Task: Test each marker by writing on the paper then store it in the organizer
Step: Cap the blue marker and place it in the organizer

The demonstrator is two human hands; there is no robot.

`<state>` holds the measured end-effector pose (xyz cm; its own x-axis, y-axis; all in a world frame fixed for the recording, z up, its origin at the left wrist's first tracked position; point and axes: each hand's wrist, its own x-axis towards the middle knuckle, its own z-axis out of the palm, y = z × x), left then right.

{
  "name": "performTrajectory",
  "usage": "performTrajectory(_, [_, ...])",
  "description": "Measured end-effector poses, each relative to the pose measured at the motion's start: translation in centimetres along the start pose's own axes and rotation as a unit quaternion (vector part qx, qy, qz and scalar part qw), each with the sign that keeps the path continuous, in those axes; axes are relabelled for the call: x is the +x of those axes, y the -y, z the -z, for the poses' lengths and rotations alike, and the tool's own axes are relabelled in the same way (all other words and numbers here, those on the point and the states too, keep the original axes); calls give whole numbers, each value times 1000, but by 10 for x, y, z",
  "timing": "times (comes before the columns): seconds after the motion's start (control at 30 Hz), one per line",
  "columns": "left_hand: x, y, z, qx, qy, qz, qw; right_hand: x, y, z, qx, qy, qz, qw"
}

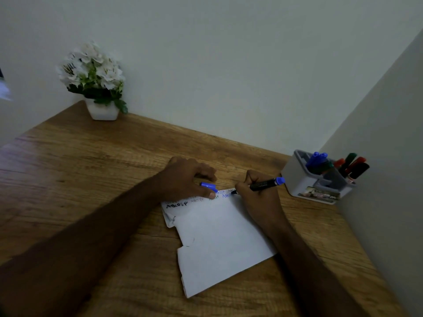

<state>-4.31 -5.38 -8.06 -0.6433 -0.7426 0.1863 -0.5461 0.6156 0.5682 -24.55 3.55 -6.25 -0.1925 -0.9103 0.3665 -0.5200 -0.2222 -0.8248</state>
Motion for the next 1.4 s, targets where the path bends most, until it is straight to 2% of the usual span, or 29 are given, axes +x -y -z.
performTrajectory(0.27, [1, 1, 0, -15, 0, -4, 1000, 0, 3, 13, 37, -59, -6, 998])
performTrajectory(0.4, [2, 3, -1, -6, 4, -5, 1000, -1, 1, 10, -10, -24, 13, 1000])
performTrajectory(0.77, [1, 1, 0, -15, 1, -3, 1000, 1, -2, 6, -32, 10, -5, 999])
performTrajectory(1.13, [2, 4, -1, -9, -1, -5, 1000, 0, -3, 6, -26, 10, -8, 1000])
performTrajectory(1.4, [3, 4, -1, -11, -5, -10, 1000, 0, -3, 9, -8, -18, 3, 1000])
